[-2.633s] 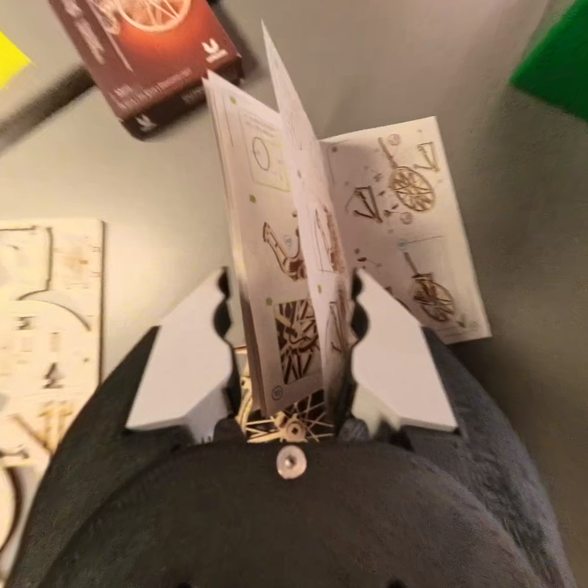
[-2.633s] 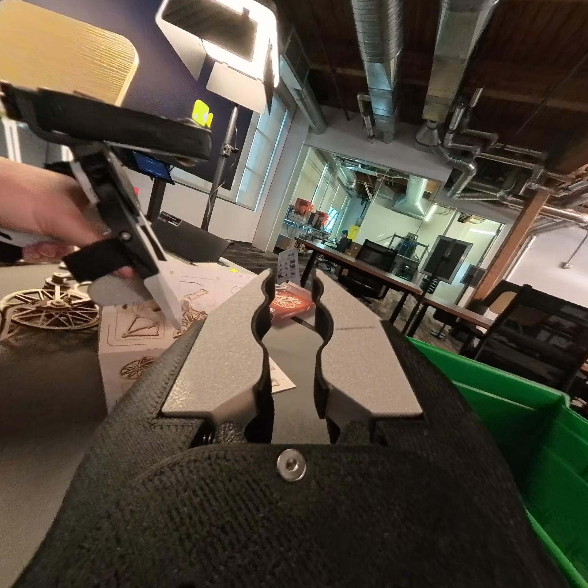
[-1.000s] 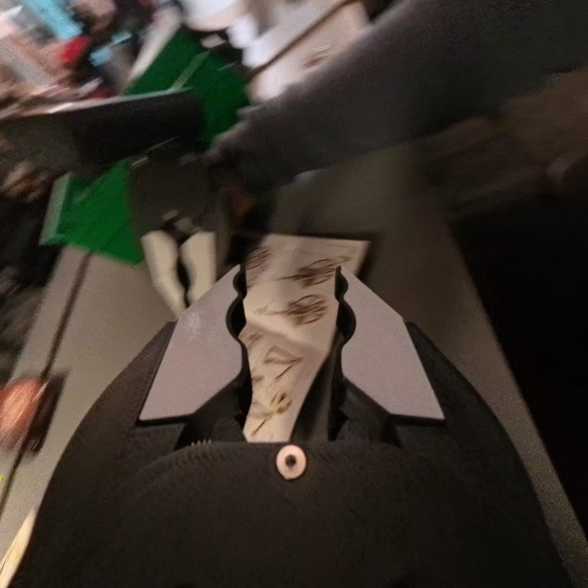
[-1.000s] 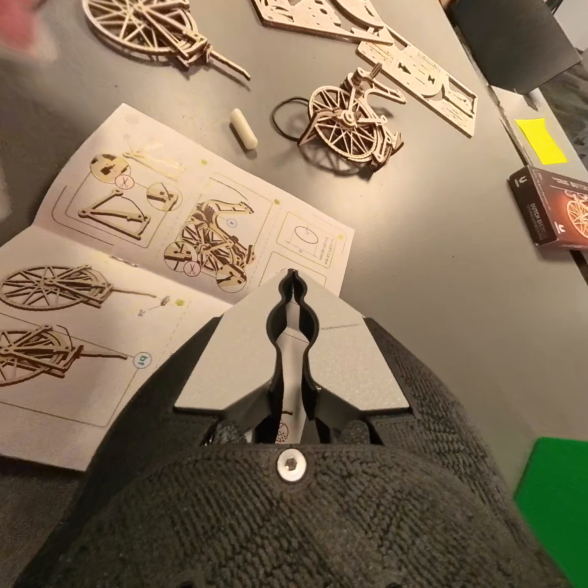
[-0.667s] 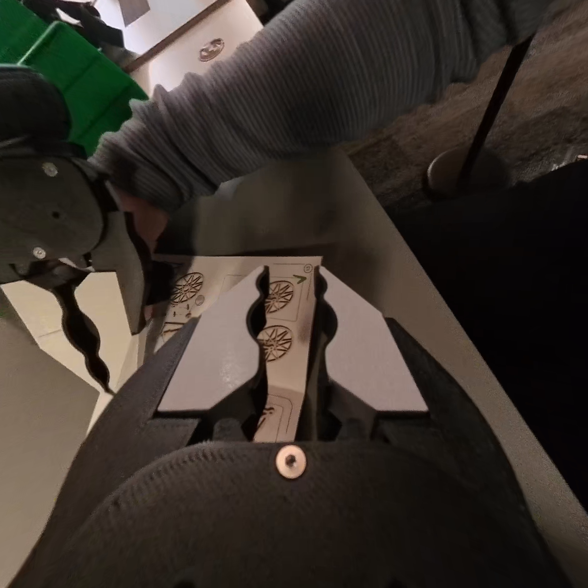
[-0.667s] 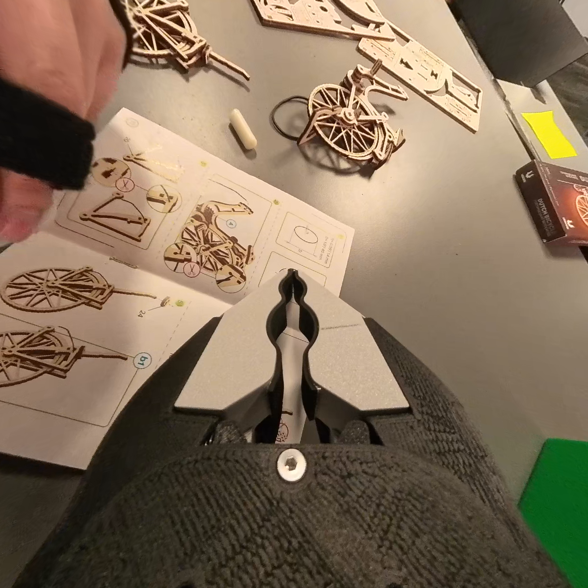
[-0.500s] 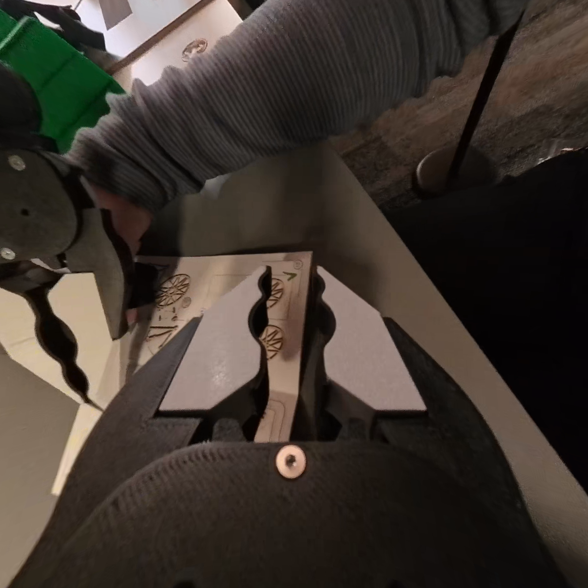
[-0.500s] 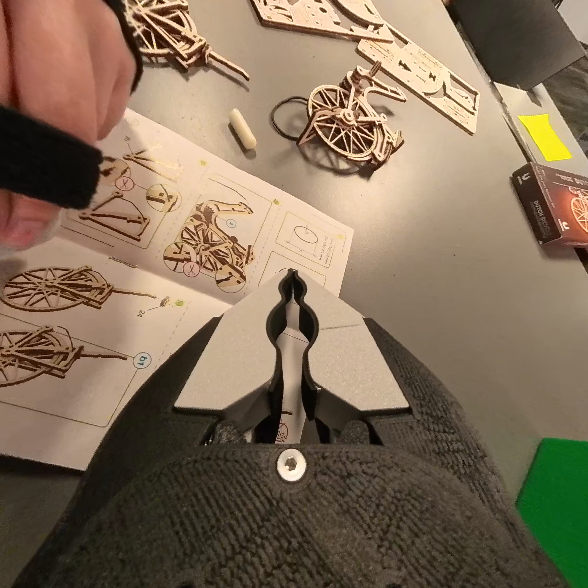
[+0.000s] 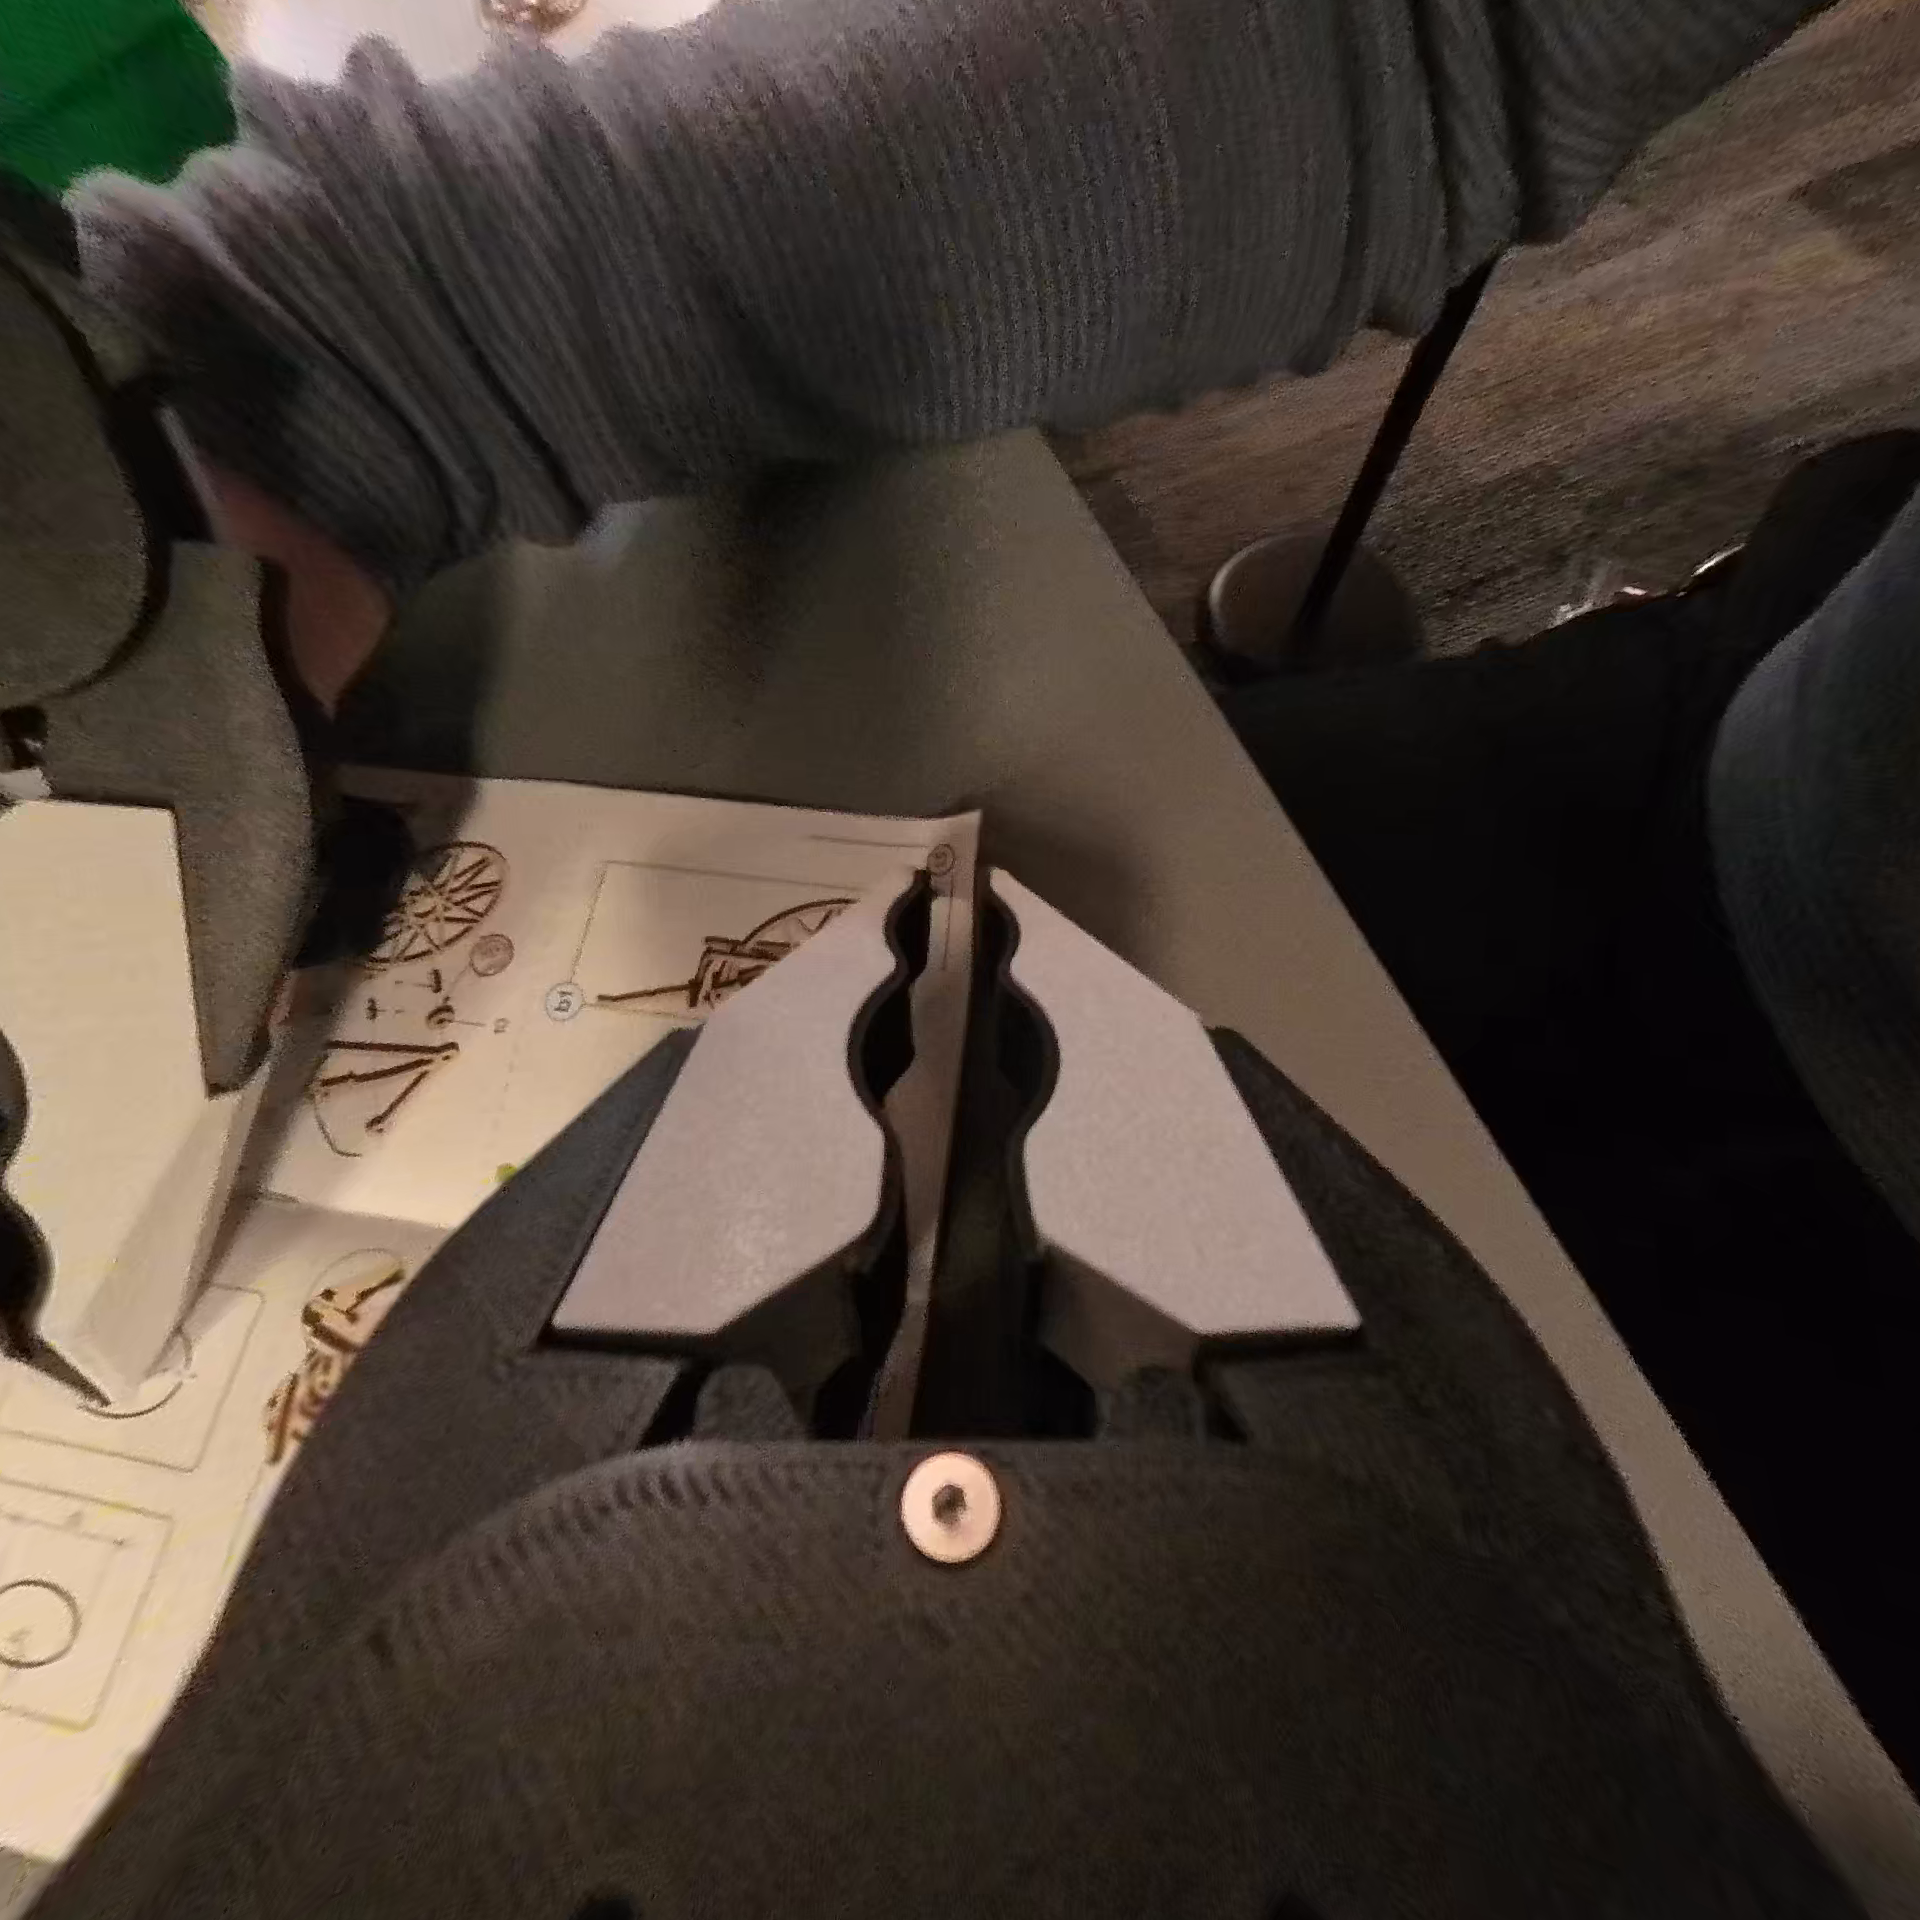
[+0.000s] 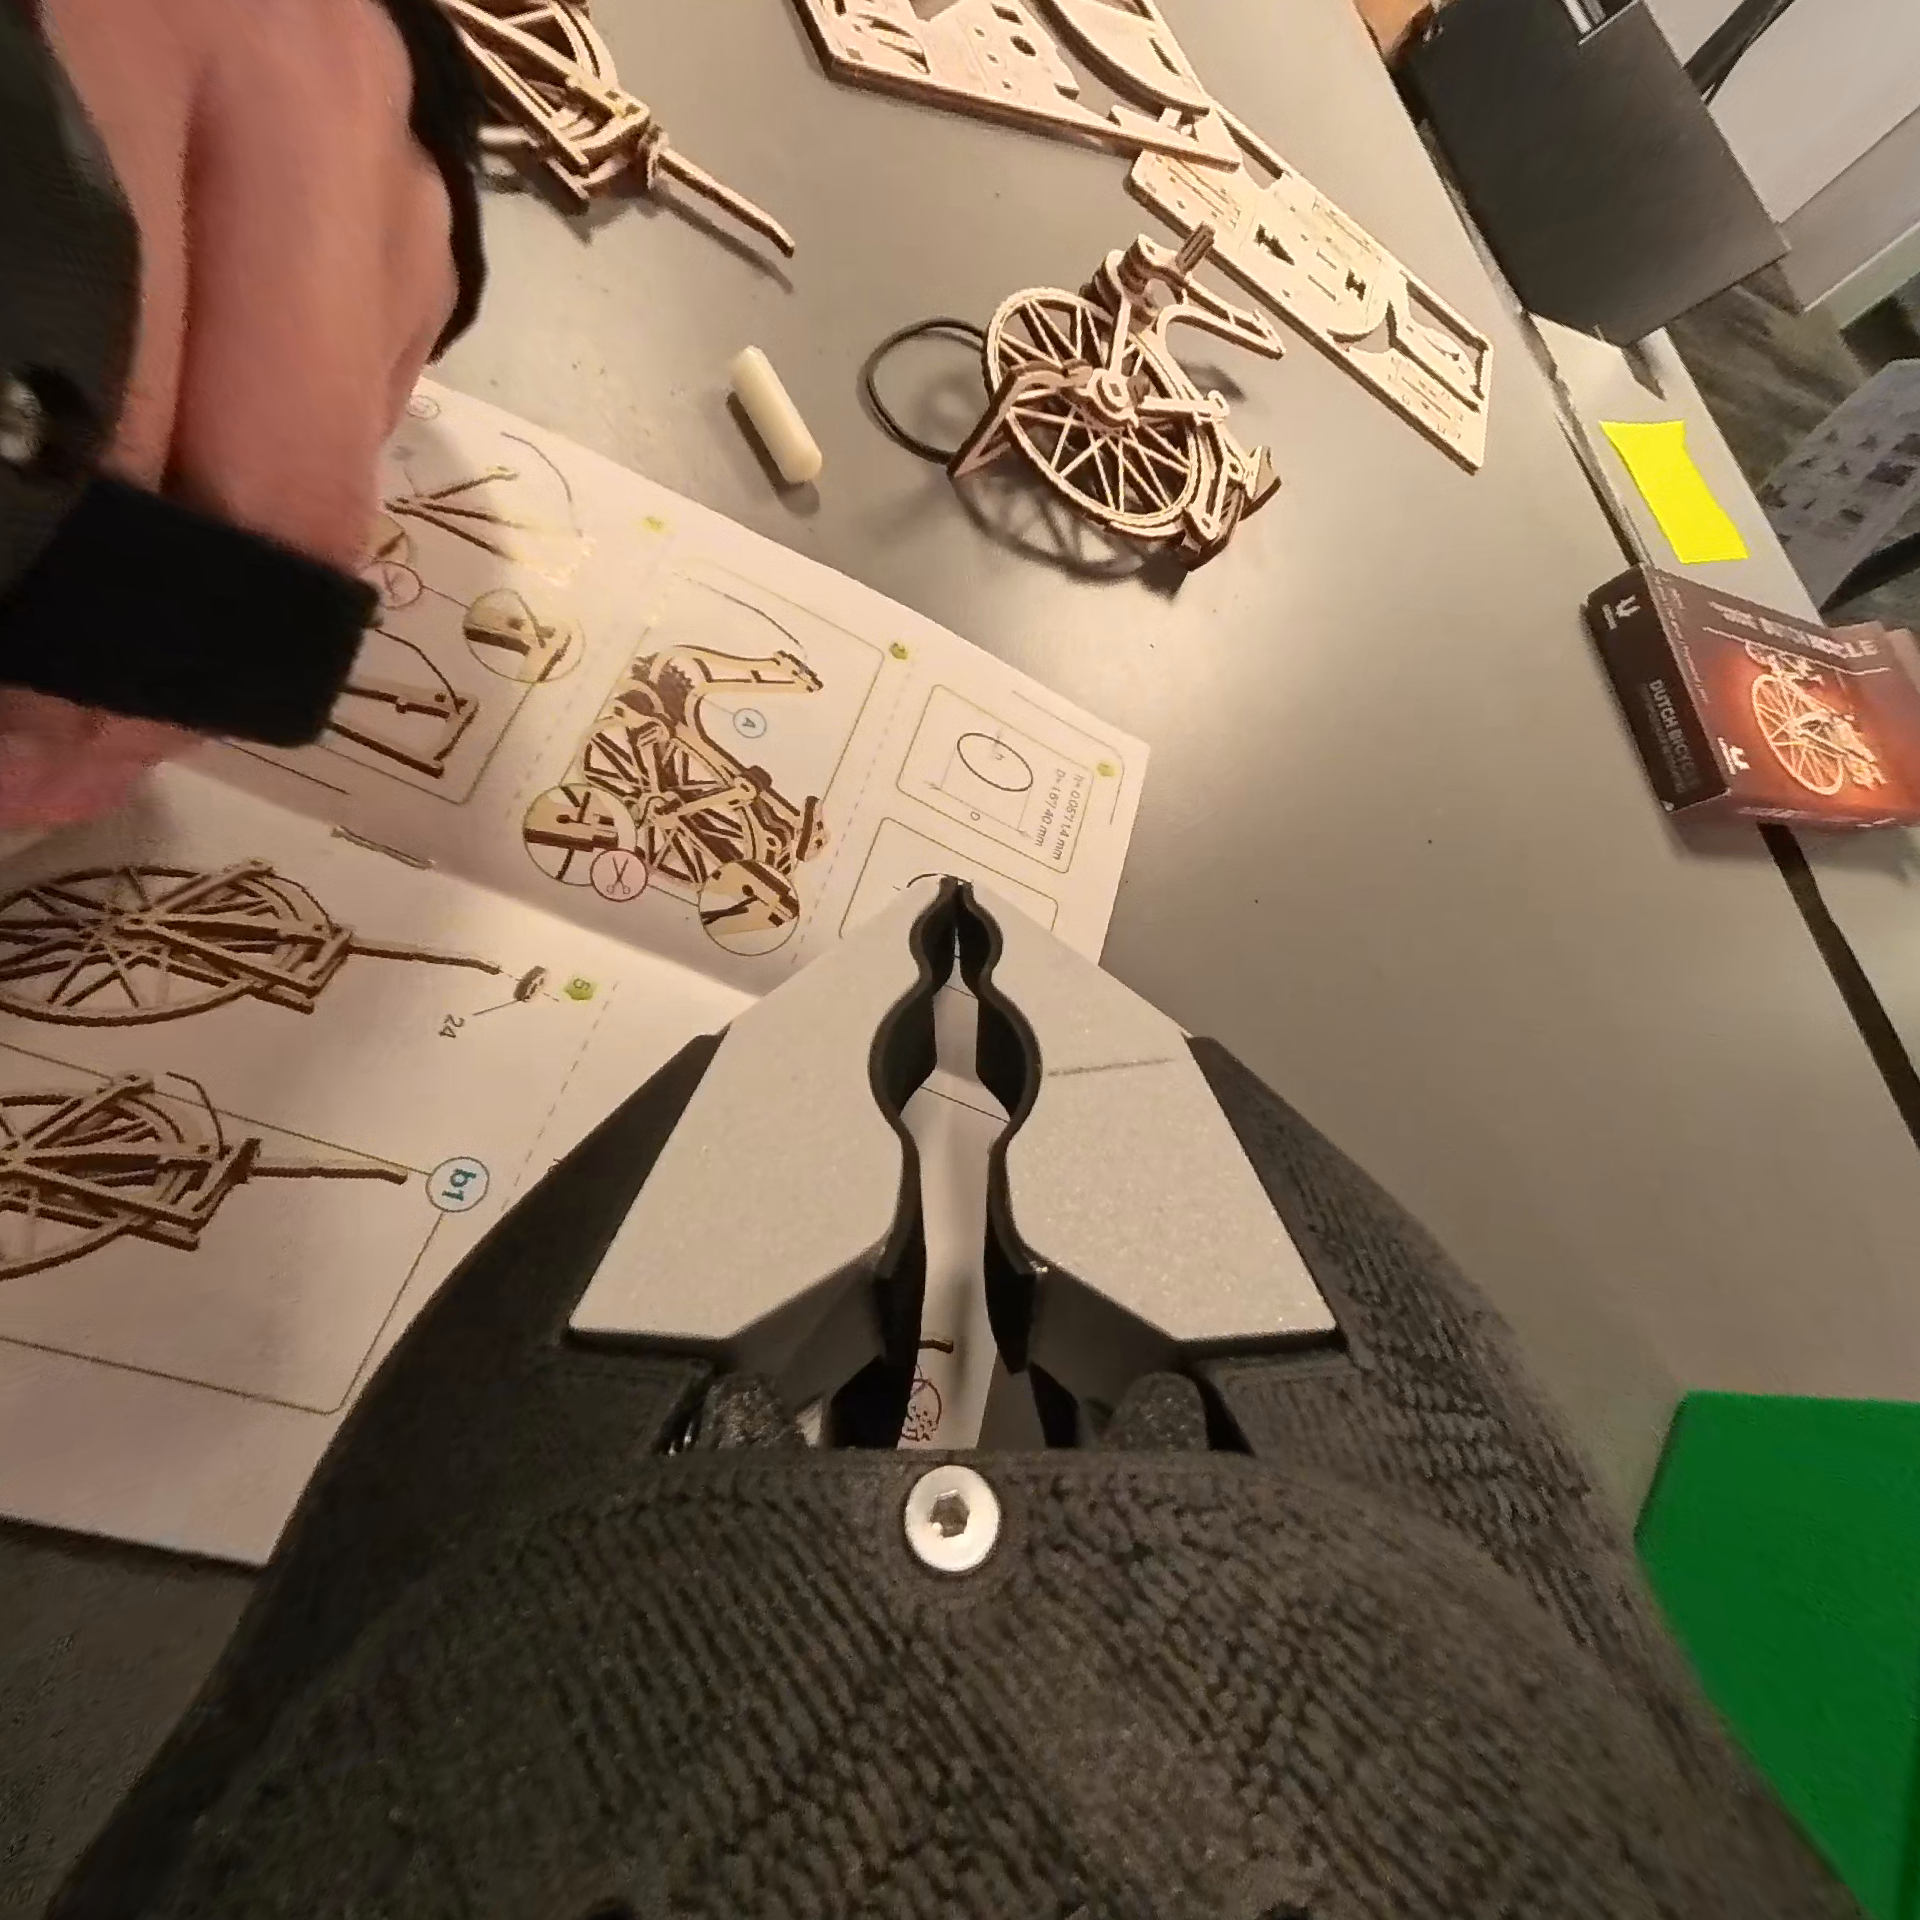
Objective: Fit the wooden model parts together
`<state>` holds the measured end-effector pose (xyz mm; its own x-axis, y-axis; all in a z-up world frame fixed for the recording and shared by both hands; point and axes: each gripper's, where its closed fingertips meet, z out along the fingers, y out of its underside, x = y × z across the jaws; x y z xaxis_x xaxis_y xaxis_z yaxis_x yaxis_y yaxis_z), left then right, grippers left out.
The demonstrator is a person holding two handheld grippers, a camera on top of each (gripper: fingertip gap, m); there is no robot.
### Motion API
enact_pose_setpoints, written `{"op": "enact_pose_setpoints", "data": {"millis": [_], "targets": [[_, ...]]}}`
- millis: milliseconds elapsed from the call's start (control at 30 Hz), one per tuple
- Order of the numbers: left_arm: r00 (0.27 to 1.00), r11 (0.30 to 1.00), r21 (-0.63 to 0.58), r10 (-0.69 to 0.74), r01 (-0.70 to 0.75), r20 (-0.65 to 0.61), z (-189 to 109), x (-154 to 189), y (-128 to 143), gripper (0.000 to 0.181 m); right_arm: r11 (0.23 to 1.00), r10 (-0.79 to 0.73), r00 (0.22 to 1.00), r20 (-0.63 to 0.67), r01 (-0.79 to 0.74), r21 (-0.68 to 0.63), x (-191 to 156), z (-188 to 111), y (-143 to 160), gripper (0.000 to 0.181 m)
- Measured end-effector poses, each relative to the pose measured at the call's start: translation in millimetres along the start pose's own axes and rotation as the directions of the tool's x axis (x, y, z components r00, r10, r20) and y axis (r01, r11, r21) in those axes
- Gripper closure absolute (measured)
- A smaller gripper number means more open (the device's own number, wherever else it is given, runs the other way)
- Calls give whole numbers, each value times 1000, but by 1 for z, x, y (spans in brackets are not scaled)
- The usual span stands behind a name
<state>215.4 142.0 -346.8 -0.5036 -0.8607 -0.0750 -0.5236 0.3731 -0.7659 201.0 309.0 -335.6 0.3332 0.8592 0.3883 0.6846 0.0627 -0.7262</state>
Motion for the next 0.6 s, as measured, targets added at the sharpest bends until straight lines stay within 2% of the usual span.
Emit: {"op": "enact_pose_setpoints", "data": {"millis": [133,200,367,433,600], "targets": [[985,990,1,-139,140,-97,-1,0,0,181,1000,-3,1000,-4,3,1,0,0,0,181],[956,970,5,-237,242,-175,-2,-2,-2,181,1000,13,1000,3,-13,-2,1,0,0,181],[773,847,-31,-498,531,-393,-8,-8,-7,181,999,34,998,-59,-34,-1,11,-2,2,181],[739,826,-43,-525,562,-422,-8,-9,-8,181,1000,29,993,-115,-27,14,19,-5,2,181],[748,833,-40,-516,552,-417,-8,-9,-7,181,995,-8,947,-322,40,92,46,-20,-4,181]]}}
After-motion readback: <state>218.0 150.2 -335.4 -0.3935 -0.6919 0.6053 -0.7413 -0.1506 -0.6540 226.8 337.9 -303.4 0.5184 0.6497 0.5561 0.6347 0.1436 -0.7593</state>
